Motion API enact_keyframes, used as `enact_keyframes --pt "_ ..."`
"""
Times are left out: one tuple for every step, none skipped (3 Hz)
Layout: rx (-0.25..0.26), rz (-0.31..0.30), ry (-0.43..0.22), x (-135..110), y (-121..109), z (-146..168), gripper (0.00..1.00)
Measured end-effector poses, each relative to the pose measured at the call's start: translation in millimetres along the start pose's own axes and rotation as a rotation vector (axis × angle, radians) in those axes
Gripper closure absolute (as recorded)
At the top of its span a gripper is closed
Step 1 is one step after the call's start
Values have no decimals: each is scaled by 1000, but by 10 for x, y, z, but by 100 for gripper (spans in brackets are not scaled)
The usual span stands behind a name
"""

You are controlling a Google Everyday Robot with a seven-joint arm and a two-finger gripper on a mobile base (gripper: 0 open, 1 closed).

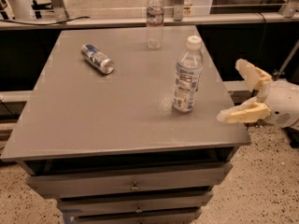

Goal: Place blue plastic bottle upright

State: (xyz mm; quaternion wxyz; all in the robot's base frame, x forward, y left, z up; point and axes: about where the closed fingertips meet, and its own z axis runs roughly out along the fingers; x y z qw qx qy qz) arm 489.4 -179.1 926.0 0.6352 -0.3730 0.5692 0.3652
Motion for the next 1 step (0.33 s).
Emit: enact_keyframes --pt "1 -2 8 -11 4 -39 0"
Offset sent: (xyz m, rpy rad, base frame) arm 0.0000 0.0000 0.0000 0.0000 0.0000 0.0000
